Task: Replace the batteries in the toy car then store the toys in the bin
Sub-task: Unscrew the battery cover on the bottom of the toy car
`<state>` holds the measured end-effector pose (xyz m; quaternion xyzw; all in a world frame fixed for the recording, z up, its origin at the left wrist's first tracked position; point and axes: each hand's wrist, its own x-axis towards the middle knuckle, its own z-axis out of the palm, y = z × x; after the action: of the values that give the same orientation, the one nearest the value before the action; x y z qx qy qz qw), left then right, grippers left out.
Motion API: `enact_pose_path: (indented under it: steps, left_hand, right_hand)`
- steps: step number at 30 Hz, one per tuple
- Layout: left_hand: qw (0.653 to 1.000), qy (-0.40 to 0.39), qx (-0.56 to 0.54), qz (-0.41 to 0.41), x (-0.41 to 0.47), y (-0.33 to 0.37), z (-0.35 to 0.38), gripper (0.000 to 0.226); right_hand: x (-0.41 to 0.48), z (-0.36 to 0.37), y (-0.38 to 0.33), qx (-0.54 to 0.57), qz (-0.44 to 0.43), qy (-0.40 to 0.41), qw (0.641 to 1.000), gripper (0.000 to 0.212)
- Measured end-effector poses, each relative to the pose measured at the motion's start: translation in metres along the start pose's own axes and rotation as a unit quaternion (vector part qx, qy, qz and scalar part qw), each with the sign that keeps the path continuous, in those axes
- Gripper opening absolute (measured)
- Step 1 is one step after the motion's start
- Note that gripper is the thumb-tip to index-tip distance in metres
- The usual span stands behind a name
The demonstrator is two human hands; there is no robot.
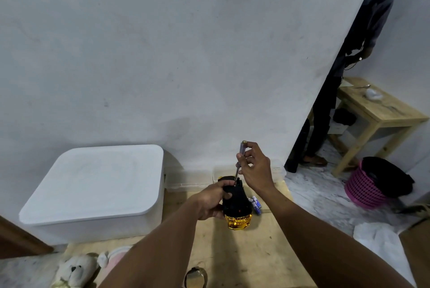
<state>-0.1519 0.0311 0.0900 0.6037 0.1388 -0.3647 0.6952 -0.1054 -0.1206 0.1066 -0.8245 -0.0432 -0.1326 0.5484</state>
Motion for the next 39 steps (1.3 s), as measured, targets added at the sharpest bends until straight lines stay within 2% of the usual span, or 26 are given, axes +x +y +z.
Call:
enact_pose_path:
  steps: [9,16,28,33,39]
  left_hand:
    - [1.000,-0.005,0.000,0.000,-0.001,0.002,-0.003,0.046]
    - [1.000,-0.003,-0.005,0.001,-0.004,-0.001,-0.005,0.045]
    - [1.000,0.018,0.003,0.014,-0.010,0.002,-0.008,0.046]
    - [0.999,0.027,0.009,0.018,-0.019,0.005,-0.006,0.046]
    - [0.999,0.049,0.004,0.017,-0.021,0.004,-0.011,0.046]
  right_hand:
    - [0.001,0.001,-0.002,0.006,-0.009,-0.009,1.000,0.032]
    - [0.002,0.000,0.000,0.002,-0.003,-0.050,0.999,0.031]
    - [0.002,0.005,-0.009,0.004,-0.018,-0.079,0.997,0.039]
    - [0.000,0.002,-0.015,-0.031,-0.042,-0.067,0.996,0.067]
    - [0.000,0.000,-0.013,-0.035,-0.054,-0.041,0.997,0.046]
